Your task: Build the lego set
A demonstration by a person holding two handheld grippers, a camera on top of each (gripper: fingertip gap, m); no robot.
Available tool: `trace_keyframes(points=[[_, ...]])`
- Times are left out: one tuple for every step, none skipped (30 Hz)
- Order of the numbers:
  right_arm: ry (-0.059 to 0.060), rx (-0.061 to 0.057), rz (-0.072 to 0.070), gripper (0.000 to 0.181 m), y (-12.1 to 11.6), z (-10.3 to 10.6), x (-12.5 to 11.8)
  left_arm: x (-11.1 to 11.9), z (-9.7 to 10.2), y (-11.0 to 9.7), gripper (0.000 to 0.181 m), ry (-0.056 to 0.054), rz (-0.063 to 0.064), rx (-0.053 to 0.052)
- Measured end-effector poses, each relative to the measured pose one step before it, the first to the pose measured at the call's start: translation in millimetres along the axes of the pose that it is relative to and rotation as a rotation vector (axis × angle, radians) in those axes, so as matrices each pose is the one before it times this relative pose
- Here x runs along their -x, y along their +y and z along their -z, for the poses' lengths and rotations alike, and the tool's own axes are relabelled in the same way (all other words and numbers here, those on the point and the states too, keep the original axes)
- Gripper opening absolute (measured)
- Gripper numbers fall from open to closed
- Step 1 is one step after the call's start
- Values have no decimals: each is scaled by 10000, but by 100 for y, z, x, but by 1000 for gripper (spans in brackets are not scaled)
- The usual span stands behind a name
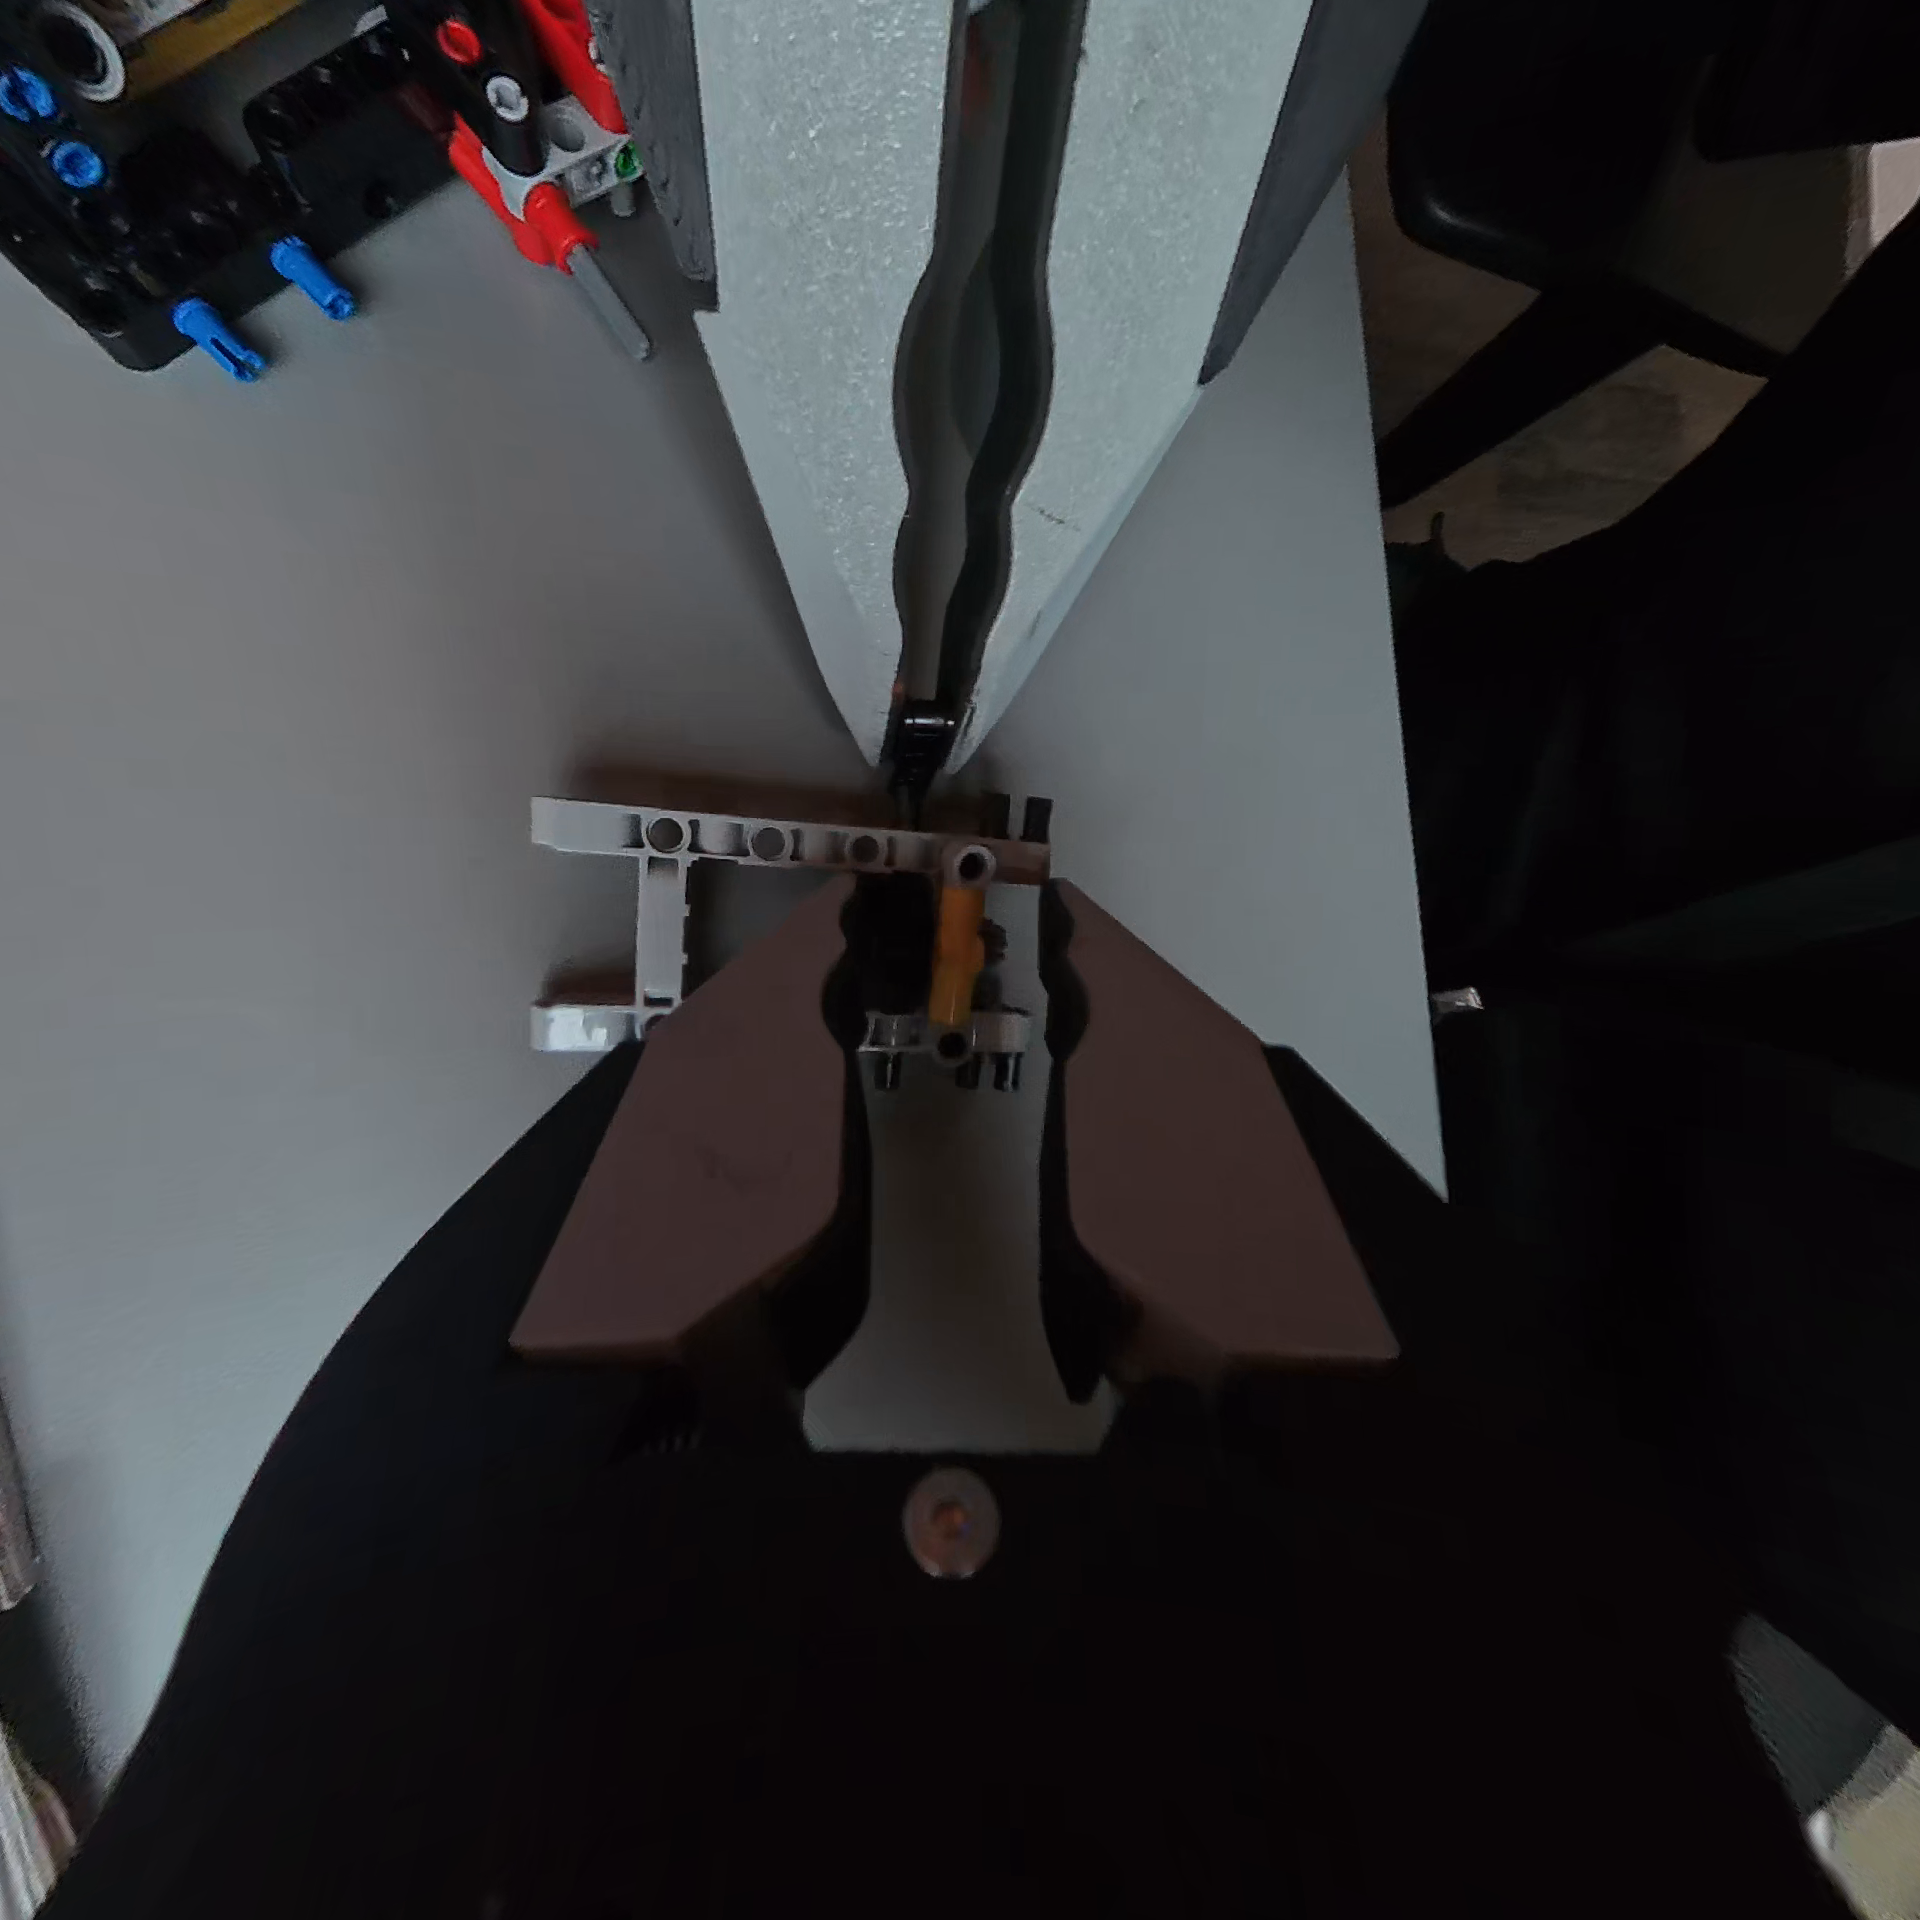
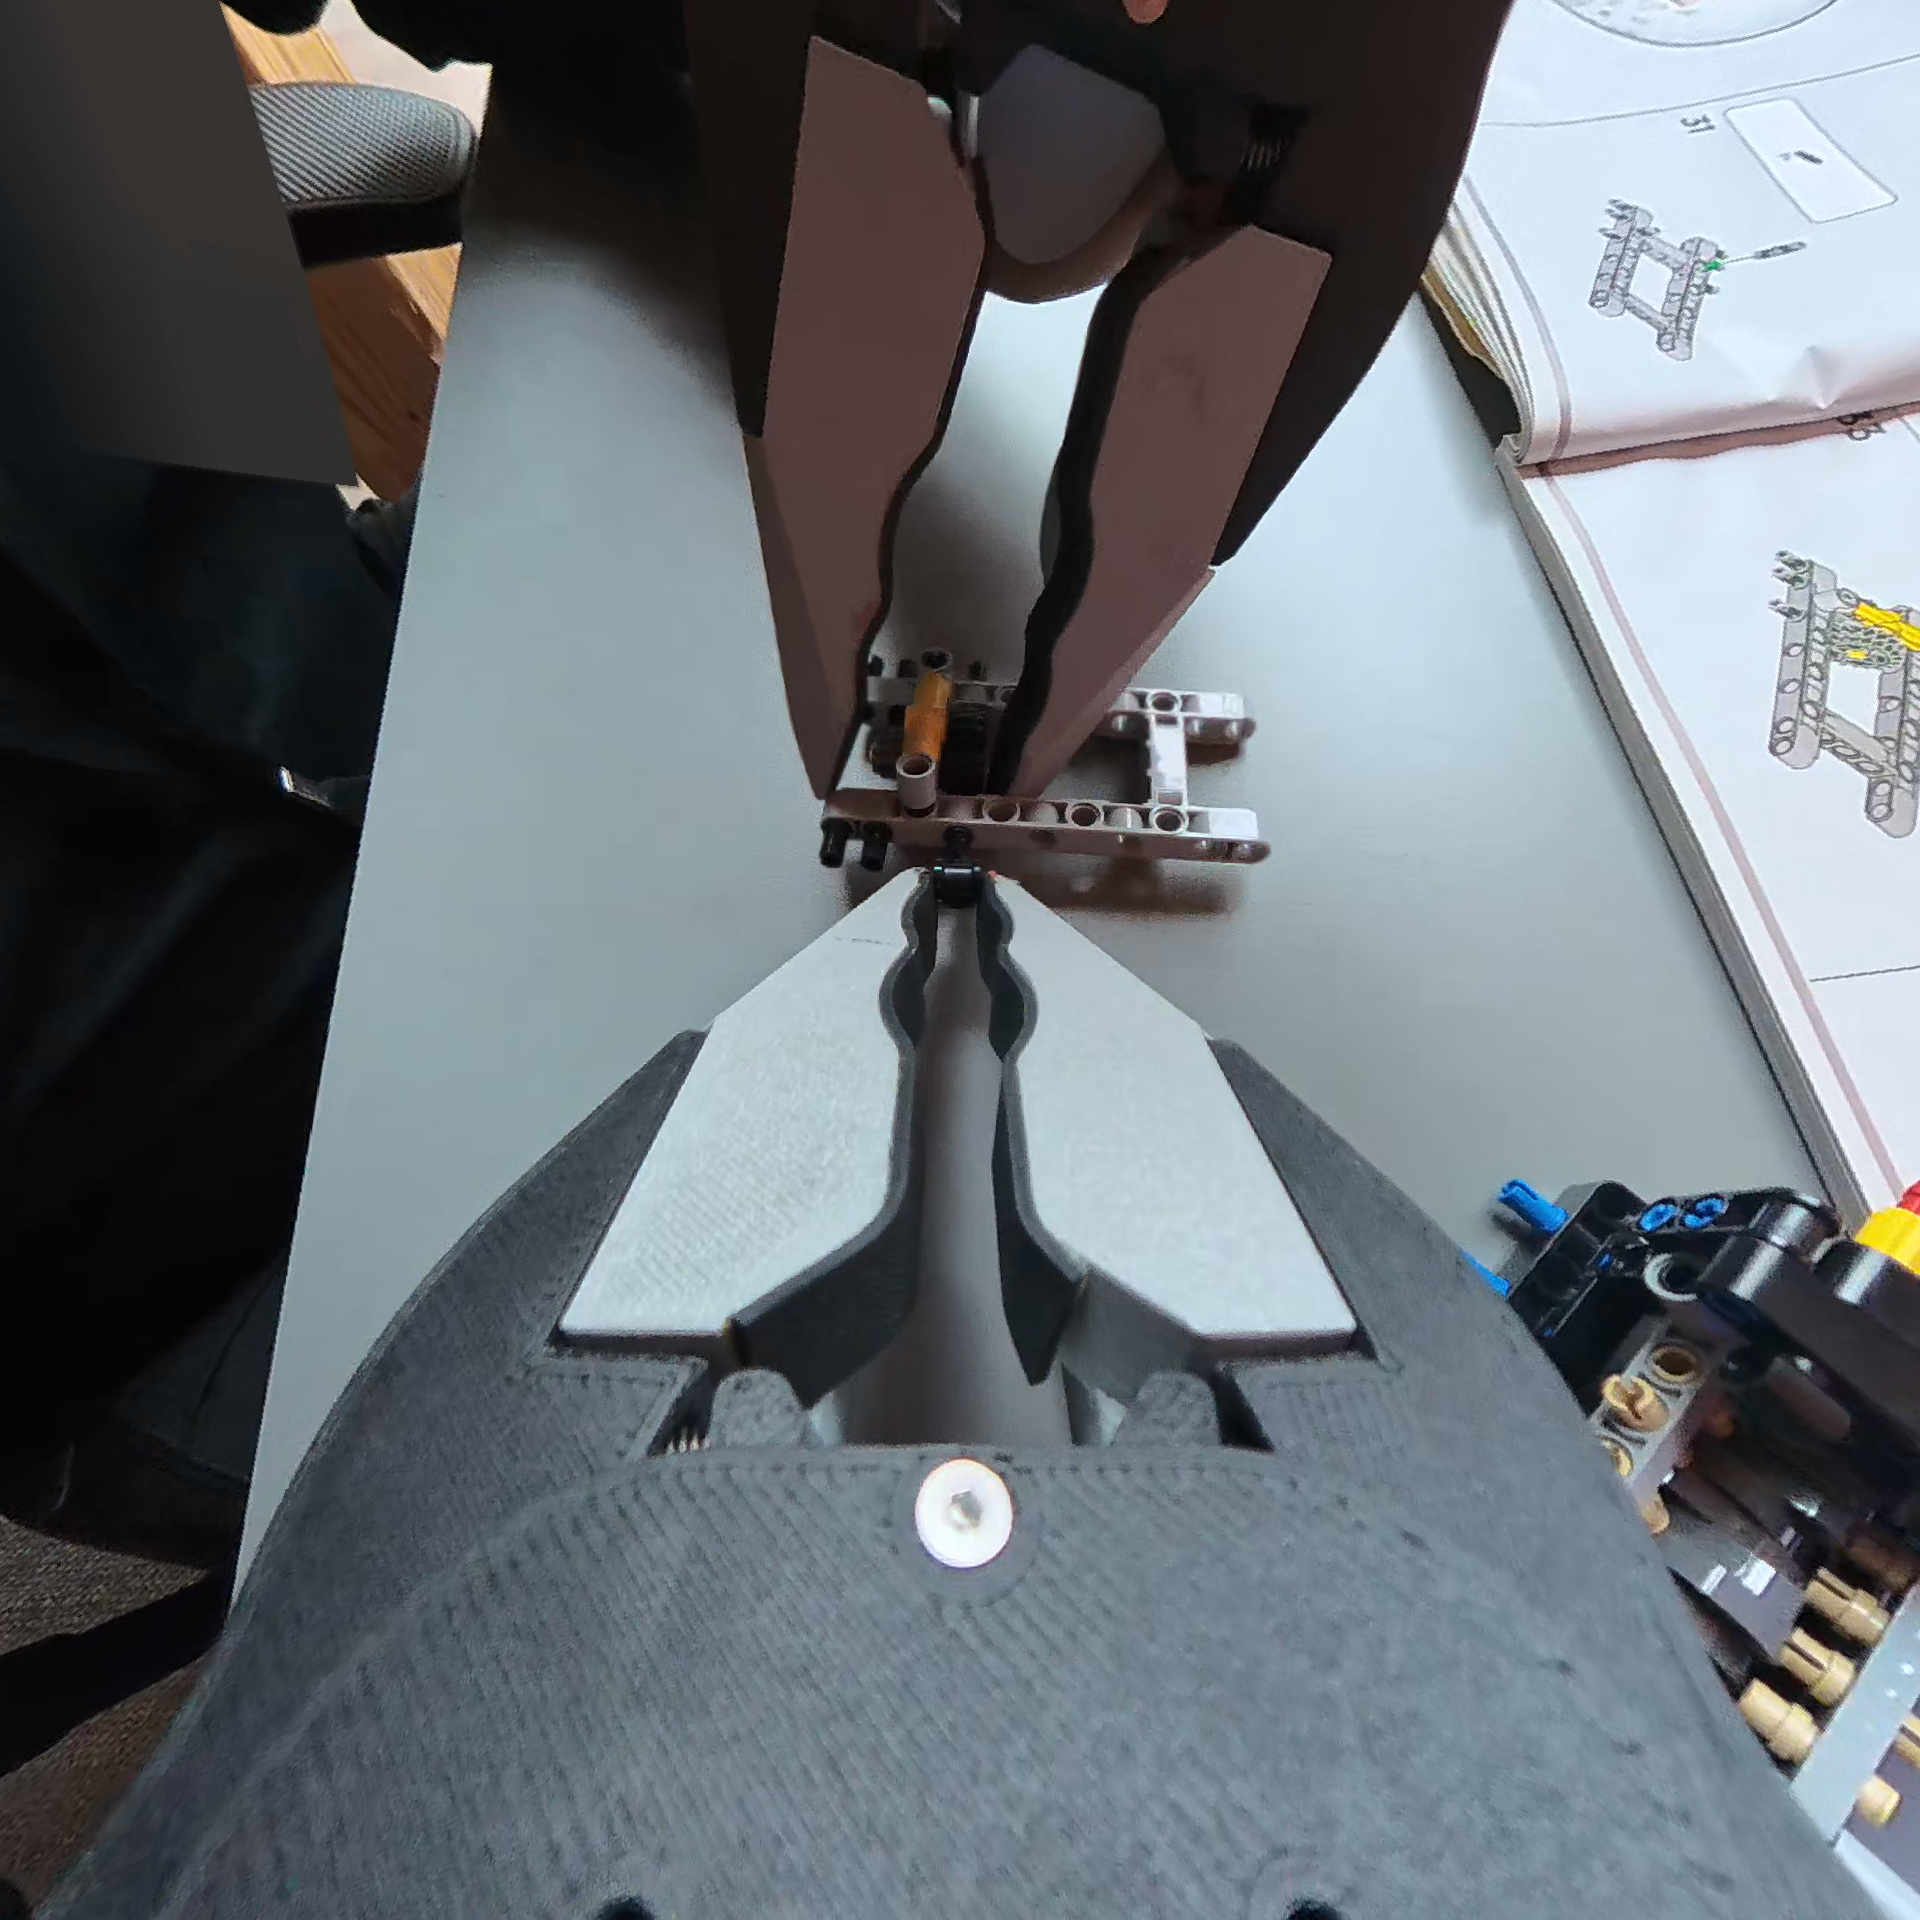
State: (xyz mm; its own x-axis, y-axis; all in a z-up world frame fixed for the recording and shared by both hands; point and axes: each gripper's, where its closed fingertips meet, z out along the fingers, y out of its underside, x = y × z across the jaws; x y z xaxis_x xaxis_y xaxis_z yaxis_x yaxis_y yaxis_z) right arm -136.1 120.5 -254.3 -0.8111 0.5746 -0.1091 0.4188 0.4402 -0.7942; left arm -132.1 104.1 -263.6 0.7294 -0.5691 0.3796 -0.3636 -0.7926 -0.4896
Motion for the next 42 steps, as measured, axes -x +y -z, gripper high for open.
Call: trace_keyframes(points=[[28, 46, 1, 5, 74, -23, -30, 50, -34, 23, 27, -163, -128, 67], [12, 1, -10, 5, 14, 18, -13, 130, -30, 23, 25, -181, -107, 61], [13, -17, 9, 5, -23, 19, -4, 243, -25, 30, 20, -209, -66, 50], [27, 1, 17, 5, 6, 30, 7, 3, -25, -38, 21, -16, -23, 5], [26, -4, 30, 5, 23, 23, 13, -5, -8, -21, 19, 12, 6, 10], [14, 4, 18, 5, 19, 27, 24, -14, -18, -28, 20, 27, -2, -15], [2, 6, 3, 5, 25, 23, 15, -8, -31, -39, 20, 43, 15, -27], [9, -3, 3, 5, 0, 16, 10, -9, -12, -33, 20, 35, 5, -19], [26, 8, 16, 5, 10, -2, -5, 8, 4, -7, 20, 29, 8, 11], [35, 19, 15, 5, 4, -9, 0, -2, -5, -2, 19, 22, 3, 31], [34, 31, 21, 5, 36, -15, 10, 16, -6, -1, 19, 1, -25, 39], [31, 56, 30, 5, 72, -46, 20, 13, -4, 8, 19, -16, -41, 46], [17, 122, 15, 5, 183, -85, 37, 26, -7, -13, 19, -29, -5, 40], [10, 133, 7, 5, 191, -101, 55, 36, -20, -4, 19, -42, -16, 34], [46, 46, 46, 5, 58, -51, 11, 3, -10, 26, 19, -34, -60, 32], [34, -12, 12, 5, -10, -5, -11, 4, 2, 11, 17, 2, -26, -3], [-23, -5, -78, 5, -5, -7, 0, 9, 9, -1, 18, 40, 19, -29], [-39, -9, -103, 5, -11, -5, 12, 0, -1, 1, 18, 54, 46, -43], [-32, 15, -76, 5, 6, -29, 27, 15, 2, 19, 18, 30, 50, -24], [-3, 22, -57, 5, 31, -29, 29, 10, -4, 16, 18, -25, 32, 2], [33, 10, -103, 5, 25, -7, 3, 11, -11, -2, 18, -85, 41, 26], [64, 5, -156, 5, 30, -11, -10, 3, -28, -6, 18, -136, 63, 49], [81, 2, -188, 5, 43, 8, -9, 8, -22, 7, 18, -171, 25, 64], [95, -8, -193, 5, 39, 12, -24, 10, -28, -17, 18, -163, 57, 47], [95, -13, -189, 5, 31, 8, -29, 0, -19, -24, 18, -120, 119, 18], [77, -13, -175, 5, 23, 14, -14, 4, -19, -16, 18, -95, 94, 5], [63, 12, -87, 5, 36, -9, 12, 4, -15, -10, 18, -88, 24, -13], [38, 67, -40, 5, 76, -53, 51, 13, -31, -67, 18, -56, 48, -65], [62, -22, 37, 5, -26, -5, 2, -13, 4, 3, 18, -6, 40, -15], [73, -6, 66, 5, -3, 6, -19, 8, 3, 14, 18, 19, -15, 8], [84, -6, 60, 5, -4, 8, -45, -5, 12, -14, 18, 60, -29, -15], [58, -25, 57, 5, -21, 23, -4, -11, 11, 3, 18, 105, 37, -16], [3, -40, 28, 5, -46, 37, 25, -9, 24, 23, 18, 118, 17, 4], [-55, -15, -41, 5, 2, 18, 14, -3, 23, -8, 18, 109, 31, -8], [-83, -17, -59, 5, -8, 16, 31, -9, 8, -11, 18, 91, 60, -16], [-92, -26, -30, 5, -16, 24, 67, -2, 8, -26, 18, 76, 55, -26], [-46, -53, -17, 5, -64, 49, 28, -5, 9, -7, 18, 59, 14, -22], [-36, -60, -15, 5, -64, 54, 28, -13, 9, -2, 18, 45, 0, -20], [-23, -50, -22, 5, -56, 39, 5, 1, 6, -2, 19, 41, 18, -13], [-38, -23, -44, 4, -19, 3, 7, 3, 10, 0, 18, 34, 3, -4], [-65, 14, -90, 5, 29, -19, -1, 6, 2, -3, 18, 35, -29, -15], [-59, 22, -120, 5, 41, -10, -46, 2, 3, -18, 18, 34, -33, -29]])
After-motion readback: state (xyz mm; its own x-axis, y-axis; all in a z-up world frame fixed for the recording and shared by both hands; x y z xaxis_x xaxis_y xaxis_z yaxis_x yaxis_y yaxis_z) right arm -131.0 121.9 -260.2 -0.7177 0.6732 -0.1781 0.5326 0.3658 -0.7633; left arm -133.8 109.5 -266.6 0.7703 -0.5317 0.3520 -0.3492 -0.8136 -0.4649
